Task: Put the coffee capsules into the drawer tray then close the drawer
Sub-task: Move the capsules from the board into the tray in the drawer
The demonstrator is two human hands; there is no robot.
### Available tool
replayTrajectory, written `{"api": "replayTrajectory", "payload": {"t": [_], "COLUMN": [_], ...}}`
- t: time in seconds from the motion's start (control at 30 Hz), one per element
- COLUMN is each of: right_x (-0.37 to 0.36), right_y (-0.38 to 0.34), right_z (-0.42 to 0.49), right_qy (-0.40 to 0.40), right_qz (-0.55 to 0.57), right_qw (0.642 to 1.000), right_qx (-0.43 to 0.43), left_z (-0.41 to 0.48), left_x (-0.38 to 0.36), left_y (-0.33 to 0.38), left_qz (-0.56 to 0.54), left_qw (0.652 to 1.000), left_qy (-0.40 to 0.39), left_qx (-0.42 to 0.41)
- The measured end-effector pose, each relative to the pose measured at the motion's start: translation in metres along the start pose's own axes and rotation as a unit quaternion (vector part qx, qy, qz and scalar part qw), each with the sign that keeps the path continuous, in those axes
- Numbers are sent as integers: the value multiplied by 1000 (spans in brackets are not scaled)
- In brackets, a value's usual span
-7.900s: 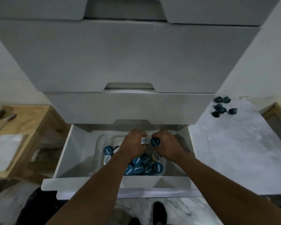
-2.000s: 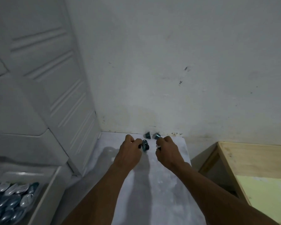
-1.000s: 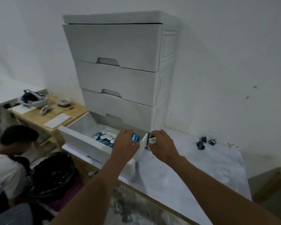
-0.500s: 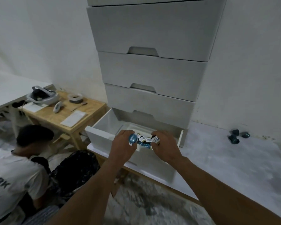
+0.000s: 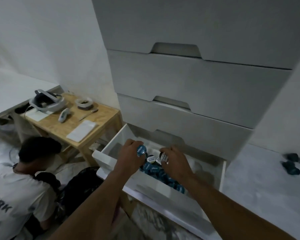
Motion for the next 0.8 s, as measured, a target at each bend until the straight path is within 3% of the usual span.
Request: {"api": "replayTrajectory", "payload": {"t": [0.33, 0.8], "right_x": [-35, -68], "right_y": [22, 5], "right_z": [48, 79], "right_qy": [-35, 4], "right_qz": [22, -23], "right_qw": [997, 977], "right_qx": [-60, -212], "left_z": [61, 116], "left_x": [-36, -75], "left_y": [-25, -62], "left_qz": [37, 31], "left_qw": [995, 962], "left_qy": [-84, -210], "left_qx": [-23, -171]}}
Point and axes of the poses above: each hand's wrist, its own z-axis towards the middle knuckle, its own x-axis out of the back of the hand, y = z × x, the point moved 2 cm from there along z, towards the middle knuckle, and after that the axes turned 1 degree about -y, right-handed, at the moved point
